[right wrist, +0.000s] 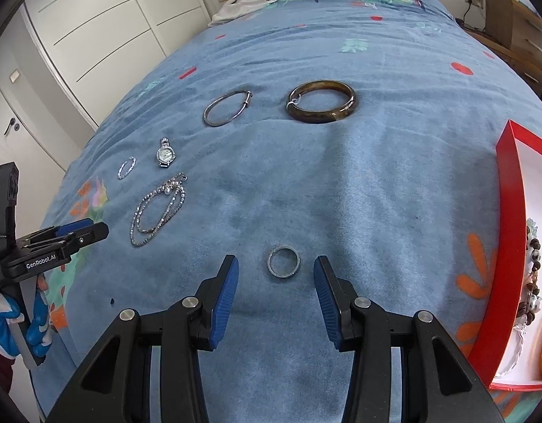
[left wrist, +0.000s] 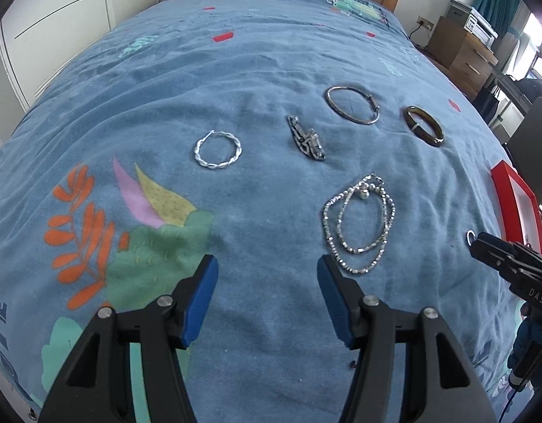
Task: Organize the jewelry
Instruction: 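Close right gripper on small silver ring while left gripper closes on silver bead necklace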
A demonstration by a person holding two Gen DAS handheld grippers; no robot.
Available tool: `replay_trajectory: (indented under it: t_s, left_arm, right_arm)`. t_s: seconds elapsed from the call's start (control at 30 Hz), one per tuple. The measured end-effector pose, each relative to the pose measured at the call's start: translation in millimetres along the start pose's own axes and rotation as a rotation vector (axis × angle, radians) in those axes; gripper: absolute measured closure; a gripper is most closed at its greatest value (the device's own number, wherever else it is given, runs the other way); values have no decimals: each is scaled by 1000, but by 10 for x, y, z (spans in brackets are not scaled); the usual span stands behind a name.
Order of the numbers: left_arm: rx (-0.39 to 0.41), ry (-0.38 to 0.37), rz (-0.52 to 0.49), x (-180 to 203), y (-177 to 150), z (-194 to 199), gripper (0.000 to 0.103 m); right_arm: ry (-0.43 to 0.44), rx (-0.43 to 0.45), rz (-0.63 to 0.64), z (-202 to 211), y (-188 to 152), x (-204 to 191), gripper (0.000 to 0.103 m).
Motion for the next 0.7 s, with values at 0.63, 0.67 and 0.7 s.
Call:
replay_trajectory:
  t_s: [0.63, 0.67, 0.7]
  left_arm:
    - [-32, -15, -62, 383, 357, -355, 47]
    - [-31, -11, -63, 386, 358, -367, 48]
    - [-30, -7, -65, 395, 364, -381, 48]
  right_arm:
    - [-9, -8, 19, -194, 44, 10, 65]
    - [-9, -6, 16, -197, 44, 14, 67]
    - [-9, -5, 15, -204, 46, 15, 69]
Point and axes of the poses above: each gripper's, at about its wrist camera, not at the fingertips, and z roughly against the way its jaws point, x to its right, y to its top, the point moved 1 cm from there along -z, roughly the way its jaws point, and after that the axes turned 14 degrees about -x, right-handed, at the moved point
